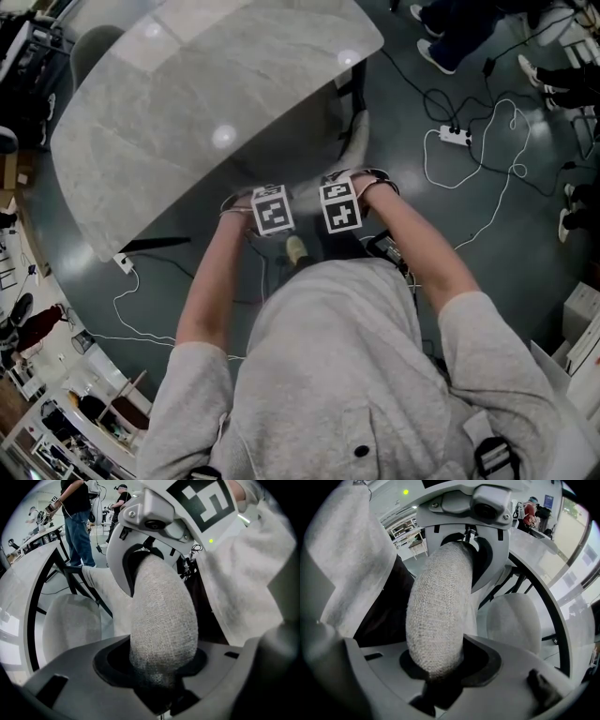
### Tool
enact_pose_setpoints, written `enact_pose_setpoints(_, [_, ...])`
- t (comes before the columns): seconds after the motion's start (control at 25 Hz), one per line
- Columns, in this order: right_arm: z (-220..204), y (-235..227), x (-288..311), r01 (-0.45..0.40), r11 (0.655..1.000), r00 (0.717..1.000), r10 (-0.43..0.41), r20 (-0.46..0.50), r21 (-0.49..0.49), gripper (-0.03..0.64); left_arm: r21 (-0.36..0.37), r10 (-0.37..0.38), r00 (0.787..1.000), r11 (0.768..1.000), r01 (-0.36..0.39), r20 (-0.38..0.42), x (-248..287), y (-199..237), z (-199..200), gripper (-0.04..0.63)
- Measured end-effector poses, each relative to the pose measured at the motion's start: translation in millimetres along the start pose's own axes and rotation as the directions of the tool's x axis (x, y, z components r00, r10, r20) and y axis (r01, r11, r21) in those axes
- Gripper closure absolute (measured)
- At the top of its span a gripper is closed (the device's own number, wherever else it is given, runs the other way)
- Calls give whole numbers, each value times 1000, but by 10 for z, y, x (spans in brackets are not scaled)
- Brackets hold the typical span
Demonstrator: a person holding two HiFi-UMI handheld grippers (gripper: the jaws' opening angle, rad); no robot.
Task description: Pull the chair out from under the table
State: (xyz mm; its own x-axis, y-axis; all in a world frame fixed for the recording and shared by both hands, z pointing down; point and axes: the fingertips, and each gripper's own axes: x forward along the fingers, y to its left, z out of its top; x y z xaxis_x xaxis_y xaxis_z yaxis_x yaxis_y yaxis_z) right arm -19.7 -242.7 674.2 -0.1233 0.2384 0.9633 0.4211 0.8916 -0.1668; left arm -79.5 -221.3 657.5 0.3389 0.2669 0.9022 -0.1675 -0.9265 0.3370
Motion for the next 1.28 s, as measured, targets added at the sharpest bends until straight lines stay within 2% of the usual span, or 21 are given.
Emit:
enact_pose_setpoints(0.24, [16,157,53,-3,1000,1000,3,3,13,485,6,-9,1000,1000,9,-14,68,-151,-28,380])
enact_pose_setpoints(0.44, [54,280,61,-7,1000,1000,7,-1,26,485,40,-8,999,999,6,42,76,-261,80,380])
enact_pose_setpoints(0.64, [99,402,96,-3,999,1000,3,0,43,485,34,-20,1000,999,20,5,126,-396,-28,382])
enact_pose_setpoints(1.28, [294,828,206,9,993,1000,-10,5,115,485,98,-28,999,995,30,-15,230,-800,-175,383])
